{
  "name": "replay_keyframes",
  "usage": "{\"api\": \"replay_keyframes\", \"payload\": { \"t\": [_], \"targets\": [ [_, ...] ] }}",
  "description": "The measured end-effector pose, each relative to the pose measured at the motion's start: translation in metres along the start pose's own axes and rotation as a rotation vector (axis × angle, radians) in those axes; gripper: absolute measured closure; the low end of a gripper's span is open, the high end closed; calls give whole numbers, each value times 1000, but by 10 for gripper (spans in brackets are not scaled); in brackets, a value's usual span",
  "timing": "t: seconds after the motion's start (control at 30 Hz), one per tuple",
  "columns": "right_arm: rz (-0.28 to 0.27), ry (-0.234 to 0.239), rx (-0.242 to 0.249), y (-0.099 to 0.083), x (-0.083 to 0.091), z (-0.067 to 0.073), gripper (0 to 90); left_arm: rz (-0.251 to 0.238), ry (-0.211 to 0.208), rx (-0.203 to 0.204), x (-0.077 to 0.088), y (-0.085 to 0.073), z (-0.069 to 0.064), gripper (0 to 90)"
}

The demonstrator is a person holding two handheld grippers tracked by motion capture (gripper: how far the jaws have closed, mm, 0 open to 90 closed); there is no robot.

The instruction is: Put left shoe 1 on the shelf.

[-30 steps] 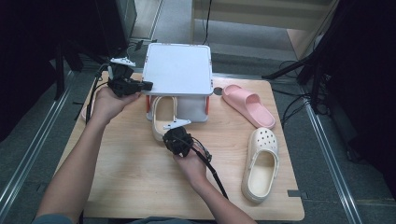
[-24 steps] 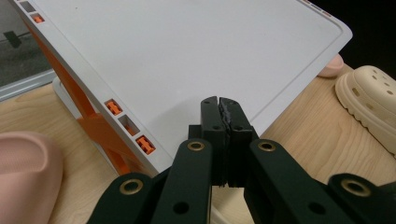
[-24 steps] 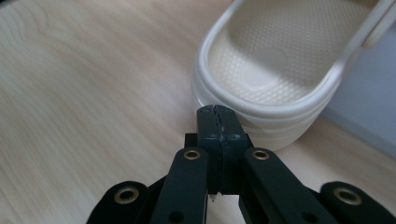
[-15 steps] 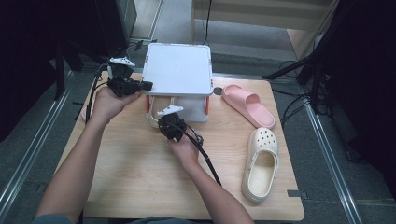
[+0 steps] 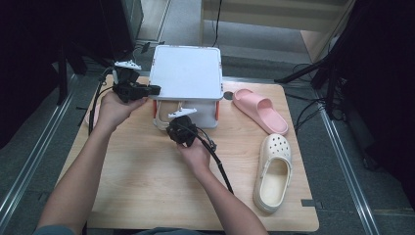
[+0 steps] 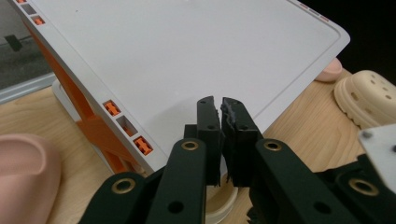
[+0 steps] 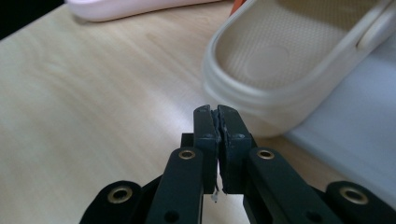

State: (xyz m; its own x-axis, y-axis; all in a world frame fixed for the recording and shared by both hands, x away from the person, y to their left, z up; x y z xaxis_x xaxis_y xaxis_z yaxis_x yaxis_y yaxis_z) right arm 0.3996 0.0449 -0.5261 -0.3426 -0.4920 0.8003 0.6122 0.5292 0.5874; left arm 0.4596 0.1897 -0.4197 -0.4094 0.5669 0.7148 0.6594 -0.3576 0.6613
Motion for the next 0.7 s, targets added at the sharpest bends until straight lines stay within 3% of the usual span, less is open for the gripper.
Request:
{"api": "replay_keyframes", "payload": {
  "t": [0.2,0.33,0.47,0.7],
  "targets": [
    [-12,60,6,-17,29,3,811,25,-18,30,5,1,-8,677],
    [-11,80,27,-29,51,5,775,23,-27,11,16,0,-19,604],
    [-10,84,72,-41,66,4,738,27,-8,-22,25,-8,-30,558],
    [-6,119,72,-56,91,-1,696,65,-10,-27,37,-31,-43,522]
  ]
}}
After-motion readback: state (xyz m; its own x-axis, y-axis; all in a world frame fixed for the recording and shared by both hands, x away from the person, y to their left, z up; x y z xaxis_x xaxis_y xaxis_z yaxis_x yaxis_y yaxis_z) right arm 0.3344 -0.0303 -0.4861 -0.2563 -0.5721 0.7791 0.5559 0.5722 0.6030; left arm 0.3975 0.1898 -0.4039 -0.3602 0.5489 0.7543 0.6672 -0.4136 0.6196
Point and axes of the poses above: each handheld gripper's, and its own axes: x roughly backward along the jaws, y roughly out of its top, z roughly to its left, the point moved 5 cm from there along -x, roughly forward along the jaws, and after that the axes turned 12 degrees about z, right-handed, at the moved point
